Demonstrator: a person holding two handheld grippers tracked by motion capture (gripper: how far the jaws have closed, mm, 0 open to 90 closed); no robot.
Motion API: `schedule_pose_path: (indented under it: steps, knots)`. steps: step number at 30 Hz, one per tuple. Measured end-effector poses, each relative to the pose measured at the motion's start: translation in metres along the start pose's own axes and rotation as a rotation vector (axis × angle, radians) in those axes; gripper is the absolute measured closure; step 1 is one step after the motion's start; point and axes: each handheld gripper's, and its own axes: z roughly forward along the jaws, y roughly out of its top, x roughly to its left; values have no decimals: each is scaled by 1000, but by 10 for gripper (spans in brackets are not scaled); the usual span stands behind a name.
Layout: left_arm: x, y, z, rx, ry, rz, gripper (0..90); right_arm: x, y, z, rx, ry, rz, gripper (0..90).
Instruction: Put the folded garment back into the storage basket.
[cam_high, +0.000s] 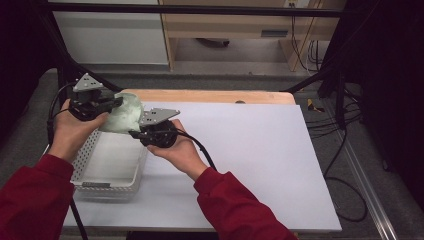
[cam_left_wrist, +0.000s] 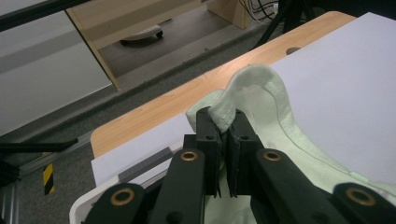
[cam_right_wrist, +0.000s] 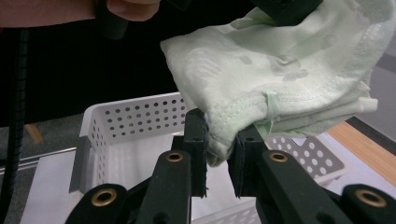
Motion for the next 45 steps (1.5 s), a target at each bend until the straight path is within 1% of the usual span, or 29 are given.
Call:
schedule_pose_path:
  steps: [1, 6, 7, 8, 9, 10, 13, 14, 19, 22, 25, 26, 28, 30, 32, 45]
  knots:
    - [0, 0, 0, 0, 0, 0, 850, 0, 0, 0, 0, 0, 0, 796]
    - [8, -7, -1, 19, 14, -1, 849, 1, 1, 12, 16, 13, -5, 796]
    - [8, -7, -1, 19, 14, -1, 849, 1, 1, 12, 16, 13, -5, 796]
    - [11, -8, -2, 22, 19, -3, 849, 0, 1, 16, 22, 17, -7, 796]
    - [11, -8, -2, 22, 19, -3, 849, 0, 1, 16, 22, 17, -7, 796]
    - [14, -10, -2, 26, 25, -9, 849, 1, 1, 21, 22, 19, -10, 796]
    - [16, -12, -2, 39, 27, -11, 849, 1, 0, 24, 23, 23, -12, 796]
    - [18, -14, -1, 41, 28, -18, 849, 1, -1, 29, 28, 25, -9, 796]
    - [20, -18, 1, 49, 28, -21, 848, 1, -4, 37, 33, 30, 2, 796]
    - [21, -22, 4, 73, 34, -18, 848, 2, -8, 43, 37, 35, 7, 797]
    - [22, -24, 6, 80, 35, -19, 848, 4, -10, 46, 38, 38, 9, 797]
    - [22, -26, 7, 84, 34, -22, 848, 6, -14, 49, 38, 39, 11, 797]
    - [22, -27, 8, 87, 33, -23, 848, 7, -15, 50, 39, 39, 10, 797]
    - [22, -30, 11, 108, 32, -14, 848, 9, -18, 54, 44, 42, 15, 797]
    - [23, -32, 11, 114, 32, -13, 848, 10, -19, 56, 48, 42, 11, 797]
    - [26, -34, 9, 116, 36, -20, 847, 15, -20, 59, 43, 38, -4, 797]
